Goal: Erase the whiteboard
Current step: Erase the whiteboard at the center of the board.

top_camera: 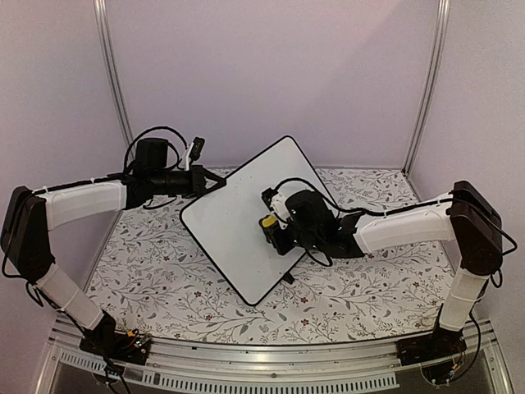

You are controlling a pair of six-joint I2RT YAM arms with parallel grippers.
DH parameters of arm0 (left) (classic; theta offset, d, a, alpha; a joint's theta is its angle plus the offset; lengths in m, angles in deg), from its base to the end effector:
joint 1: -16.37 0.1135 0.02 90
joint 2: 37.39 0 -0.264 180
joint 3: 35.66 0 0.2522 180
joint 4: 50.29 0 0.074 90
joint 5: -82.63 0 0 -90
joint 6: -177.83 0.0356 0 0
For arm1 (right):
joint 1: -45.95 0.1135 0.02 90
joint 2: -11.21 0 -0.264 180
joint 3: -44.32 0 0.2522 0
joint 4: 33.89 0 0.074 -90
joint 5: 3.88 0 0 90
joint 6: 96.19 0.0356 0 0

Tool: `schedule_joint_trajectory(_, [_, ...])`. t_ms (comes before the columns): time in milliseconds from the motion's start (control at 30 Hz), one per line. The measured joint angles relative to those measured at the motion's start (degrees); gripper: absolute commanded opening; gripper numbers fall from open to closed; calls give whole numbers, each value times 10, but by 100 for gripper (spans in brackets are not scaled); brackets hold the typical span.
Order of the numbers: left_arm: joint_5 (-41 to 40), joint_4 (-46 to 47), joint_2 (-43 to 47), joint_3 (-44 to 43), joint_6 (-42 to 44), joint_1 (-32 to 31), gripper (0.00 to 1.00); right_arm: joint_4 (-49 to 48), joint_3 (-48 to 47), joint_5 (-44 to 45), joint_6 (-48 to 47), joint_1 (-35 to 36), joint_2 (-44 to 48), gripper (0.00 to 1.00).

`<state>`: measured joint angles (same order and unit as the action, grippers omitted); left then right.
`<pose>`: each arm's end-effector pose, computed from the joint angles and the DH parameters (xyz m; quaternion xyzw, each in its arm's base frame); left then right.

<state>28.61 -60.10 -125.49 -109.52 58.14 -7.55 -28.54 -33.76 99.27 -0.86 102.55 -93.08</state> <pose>0.3111 -0.1609 0.2734 0.1277 0.8053 -0.4647 0.3452 0.2292 0.3328 0.2011 -0.3247 0.8059 0.1638 0.4673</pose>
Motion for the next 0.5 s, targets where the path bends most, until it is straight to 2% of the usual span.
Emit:
schedule_joint_trajectory(267, [0, 0, 0, 0, -1, 0, 0, 2, 14, 8, 7, 8, 3, 0])
schedule_joint_trajectory(500, [3, 1, 0, 0, -1, 0, 0, 13, -14, 13, -4, 3, 1, 0])
